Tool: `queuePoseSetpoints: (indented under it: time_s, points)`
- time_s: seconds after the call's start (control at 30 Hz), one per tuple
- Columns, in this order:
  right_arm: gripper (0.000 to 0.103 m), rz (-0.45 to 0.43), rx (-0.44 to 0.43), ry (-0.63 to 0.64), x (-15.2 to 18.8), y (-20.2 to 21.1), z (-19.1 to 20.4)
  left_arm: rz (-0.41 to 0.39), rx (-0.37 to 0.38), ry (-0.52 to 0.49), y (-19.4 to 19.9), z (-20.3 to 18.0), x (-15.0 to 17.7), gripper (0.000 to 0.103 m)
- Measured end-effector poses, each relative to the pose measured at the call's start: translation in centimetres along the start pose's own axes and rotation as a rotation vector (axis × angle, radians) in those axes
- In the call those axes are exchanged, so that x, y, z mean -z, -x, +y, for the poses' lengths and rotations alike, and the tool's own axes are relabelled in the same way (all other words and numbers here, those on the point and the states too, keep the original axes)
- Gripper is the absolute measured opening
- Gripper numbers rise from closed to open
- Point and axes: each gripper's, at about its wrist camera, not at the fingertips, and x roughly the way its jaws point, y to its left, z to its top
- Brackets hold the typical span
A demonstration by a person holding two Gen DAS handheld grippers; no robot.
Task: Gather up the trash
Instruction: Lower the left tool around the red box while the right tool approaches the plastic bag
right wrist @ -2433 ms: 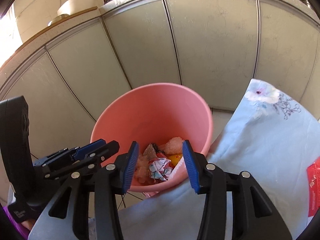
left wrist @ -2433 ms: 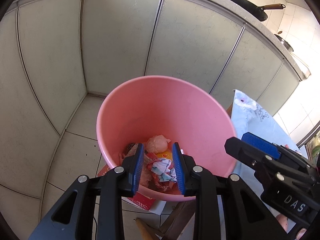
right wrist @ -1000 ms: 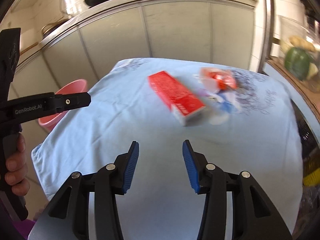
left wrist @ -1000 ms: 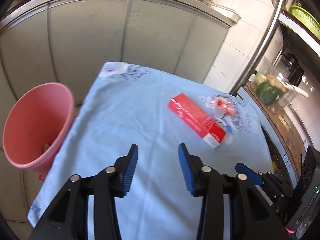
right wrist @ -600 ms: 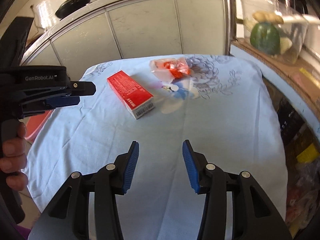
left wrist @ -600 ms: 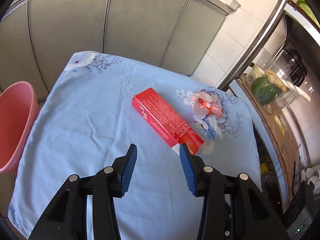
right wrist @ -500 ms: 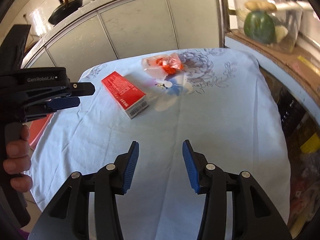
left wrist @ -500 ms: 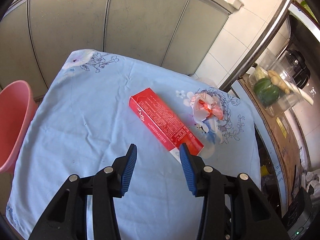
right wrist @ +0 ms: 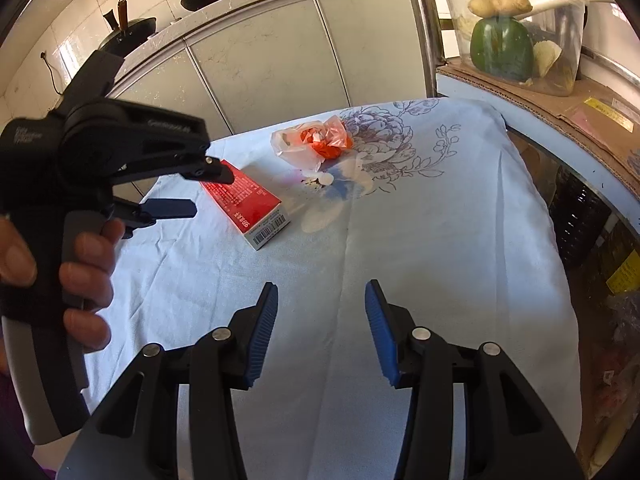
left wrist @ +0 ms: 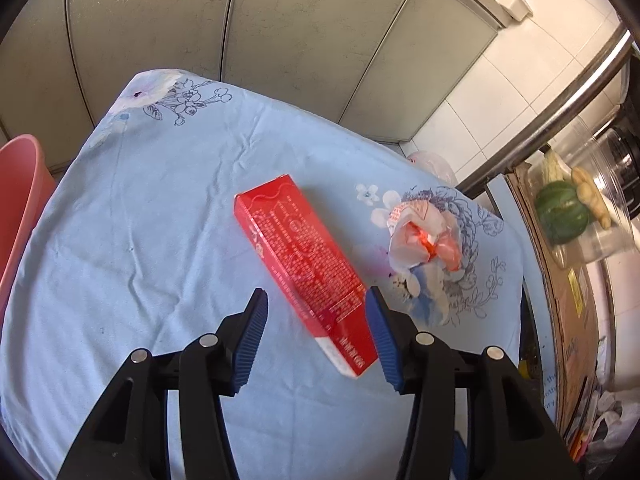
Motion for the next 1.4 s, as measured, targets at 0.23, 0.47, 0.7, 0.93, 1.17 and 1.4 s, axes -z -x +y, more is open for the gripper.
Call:
queuePoseSetpoints:
  time_s: [0.23, 0.47, 0.7, 0.93, 1.17, 1.4]
  points:
    - [0.046, -0.011, -0.014, -0.010, -0.1, 0.1, -0.2, 0.004, -0.067, -0.004, -1.6, -1.3, -0.6, 0.052]
    - [0.046, -0.007, -0.023, -0.016, 0.0, 0.0, -0.4, -0.002, -0.130, -0.009, -2.8, -1.8, -0.8, 0.053]
    - [0.046, 0.002, -0.029, -0.026, 0.0, -0.2, -0.6, -0.003, -0.129, -0.026, -2.7, -1.2, -0.6, 0.054]
    - [0.046, 0.007, -0.026, -0.029, 0.0, -0.4, -0.6, 0.011, -0.123, -0.049, -3.0, -1.5, -0.5, 0.054]
    - [0.046, 0.017, -0.016, -0.038, 0.0, -0.6, -0.8, -0.013, -0.081, -0.137, -2.2, -0.9, 0.5, 0.050]
    - [0.046, 0.030, -0.006, -0.043, 0.0, -0.9, -1.0, -0.036, -0.066, -0.169, 0.3, 2.5, 1.1, 0.007]
